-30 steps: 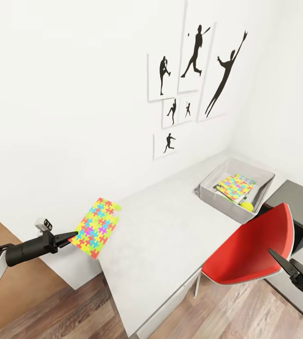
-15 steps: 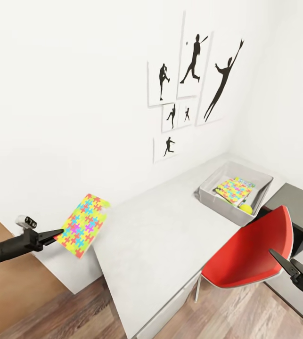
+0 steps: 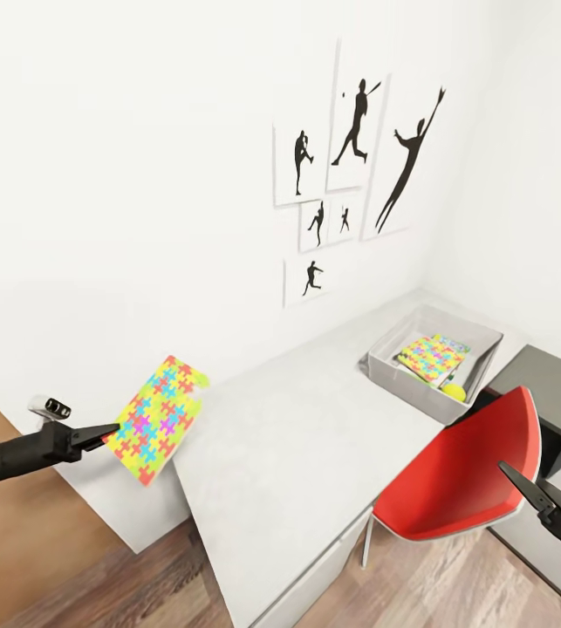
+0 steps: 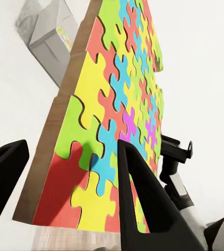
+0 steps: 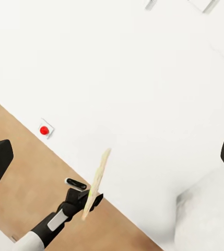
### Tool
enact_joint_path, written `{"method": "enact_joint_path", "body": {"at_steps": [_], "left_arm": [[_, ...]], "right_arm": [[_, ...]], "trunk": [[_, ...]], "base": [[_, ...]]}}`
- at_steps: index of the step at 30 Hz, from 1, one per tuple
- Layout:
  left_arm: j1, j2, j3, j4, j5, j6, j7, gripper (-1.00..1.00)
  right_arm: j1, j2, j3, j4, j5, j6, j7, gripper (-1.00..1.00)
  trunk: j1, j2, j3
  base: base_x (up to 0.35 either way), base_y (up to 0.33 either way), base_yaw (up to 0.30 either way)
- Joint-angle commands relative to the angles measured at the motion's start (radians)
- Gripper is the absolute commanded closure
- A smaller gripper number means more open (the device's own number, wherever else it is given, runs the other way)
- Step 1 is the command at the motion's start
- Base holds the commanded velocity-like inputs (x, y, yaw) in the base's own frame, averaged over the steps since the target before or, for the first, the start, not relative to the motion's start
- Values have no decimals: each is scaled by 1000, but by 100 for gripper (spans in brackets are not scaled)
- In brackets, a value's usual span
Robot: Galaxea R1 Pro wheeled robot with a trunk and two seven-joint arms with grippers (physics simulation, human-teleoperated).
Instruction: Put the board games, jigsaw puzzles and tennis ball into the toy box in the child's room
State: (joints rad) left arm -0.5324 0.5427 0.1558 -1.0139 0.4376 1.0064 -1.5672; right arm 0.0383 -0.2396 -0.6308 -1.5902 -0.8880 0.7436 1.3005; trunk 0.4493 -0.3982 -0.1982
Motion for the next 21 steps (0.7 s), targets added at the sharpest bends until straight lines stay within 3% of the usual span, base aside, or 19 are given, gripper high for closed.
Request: {"method": "enact_joint_path", "body": {"at_steps": [1, 21], "left_arm": [[0, 0, -3, -3, 0, 11, -4, 100], [2, 3, -7, -12, 0, 7, -4, 100]], "right_arm": [[0, -1, 0, -1, -5, 8, -1, -100], [0, -1, 0, 1, -5, 7, 0, -100]], "trunk": [[1, -2, 0], [1, -2, 33]], "base": [[0, 0, 0], [0, 0, 0]]}}
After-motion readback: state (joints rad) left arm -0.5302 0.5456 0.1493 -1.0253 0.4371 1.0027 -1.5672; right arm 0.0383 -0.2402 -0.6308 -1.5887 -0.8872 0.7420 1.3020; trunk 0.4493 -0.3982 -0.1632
